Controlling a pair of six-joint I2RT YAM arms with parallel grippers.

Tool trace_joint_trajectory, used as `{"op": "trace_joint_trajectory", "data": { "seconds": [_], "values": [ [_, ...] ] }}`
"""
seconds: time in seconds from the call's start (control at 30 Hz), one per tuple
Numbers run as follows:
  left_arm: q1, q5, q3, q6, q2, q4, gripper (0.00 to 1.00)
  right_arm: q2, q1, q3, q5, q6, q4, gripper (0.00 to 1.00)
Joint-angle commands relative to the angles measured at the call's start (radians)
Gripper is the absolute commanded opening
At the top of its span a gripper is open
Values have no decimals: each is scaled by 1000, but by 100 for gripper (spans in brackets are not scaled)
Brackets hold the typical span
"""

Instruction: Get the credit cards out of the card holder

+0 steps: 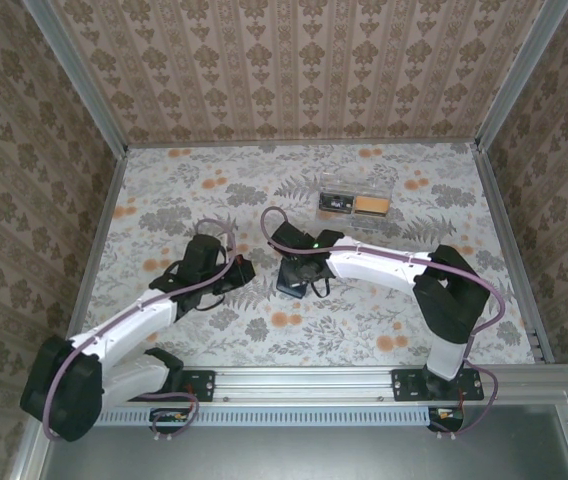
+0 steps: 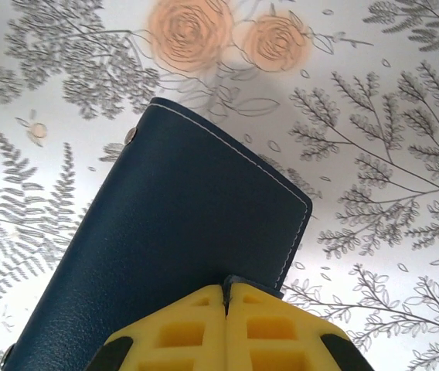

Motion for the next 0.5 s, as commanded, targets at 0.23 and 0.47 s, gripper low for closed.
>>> {"op": "trace_joint_trajectory", "data": {
  "seconds": [0.23,0.47],
  "values": [
    [-86,98,0,-127,185,248,0,38,9,0,-36,5,39,0],
    [-118,121,-14,-168,286,346,0,61,15,-1,-44,12,51,0]
  ]
}}
